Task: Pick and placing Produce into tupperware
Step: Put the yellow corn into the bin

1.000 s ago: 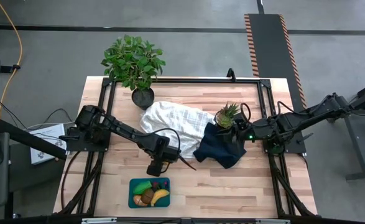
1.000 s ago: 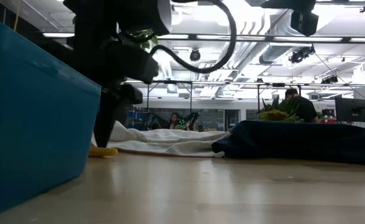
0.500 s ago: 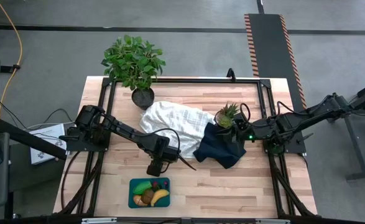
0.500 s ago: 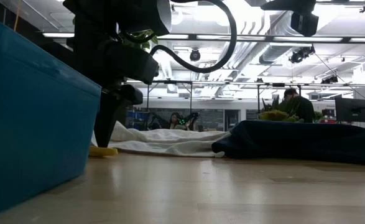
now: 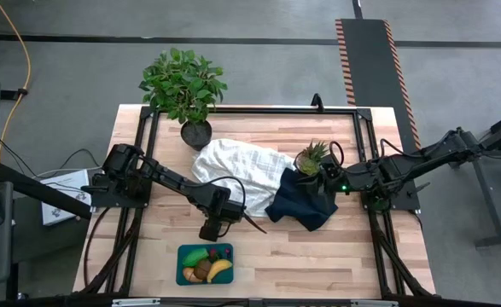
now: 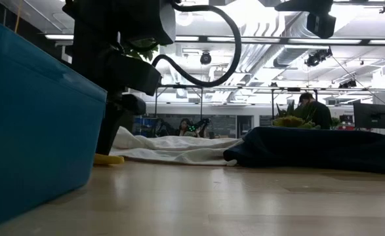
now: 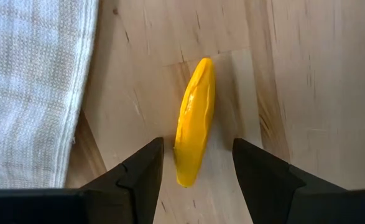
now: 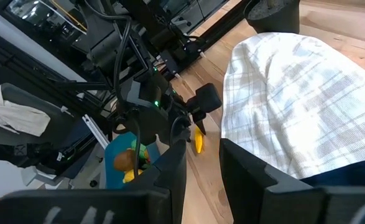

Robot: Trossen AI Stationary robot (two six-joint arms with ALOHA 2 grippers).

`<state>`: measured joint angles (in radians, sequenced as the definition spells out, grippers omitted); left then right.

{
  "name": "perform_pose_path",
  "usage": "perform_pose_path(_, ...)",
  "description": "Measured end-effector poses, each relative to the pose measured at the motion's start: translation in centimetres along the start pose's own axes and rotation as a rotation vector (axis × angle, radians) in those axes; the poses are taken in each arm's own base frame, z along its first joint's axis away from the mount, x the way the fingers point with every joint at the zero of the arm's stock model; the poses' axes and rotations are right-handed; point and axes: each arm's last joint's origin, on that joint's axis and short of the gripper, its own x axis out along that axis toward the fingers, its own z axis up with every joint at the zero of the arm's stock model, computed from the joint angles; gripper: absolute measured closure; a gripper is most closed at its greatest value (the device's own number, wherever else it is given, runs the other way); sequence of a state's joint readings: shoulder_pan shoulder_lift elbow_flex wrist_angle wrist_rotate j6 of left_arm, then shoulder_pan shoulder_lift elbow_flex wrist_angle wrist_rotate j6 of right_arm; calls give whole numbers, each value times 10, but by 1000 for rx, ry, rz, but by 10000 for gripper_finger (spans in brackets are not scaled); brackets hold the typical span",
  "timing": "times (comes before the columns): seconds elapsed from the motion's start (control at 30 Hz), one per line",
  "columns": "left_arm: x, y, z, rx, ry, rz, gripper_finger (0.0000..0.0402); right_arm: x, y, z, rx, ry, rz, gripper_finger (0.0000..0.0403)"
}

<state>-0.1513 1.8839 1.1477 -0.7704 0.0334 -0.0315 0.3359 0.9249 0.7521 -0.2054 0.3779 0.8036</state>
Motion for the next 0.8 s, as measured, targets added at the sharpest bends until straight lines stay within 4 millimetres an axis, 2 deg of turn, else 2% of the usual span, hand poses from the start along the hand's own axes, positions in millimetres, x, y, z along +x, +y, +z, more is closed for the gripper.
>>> perform_pose_path(0.33, 0, 0, 1, 0, -7, 0, 222, 0, 0, 0, 0, -5, -5, 316)
perform_pose_path(0.8, 0, 1, 0, -4, -7, 9, 311, 0, 0, 0, 0, -5, -5, 316)
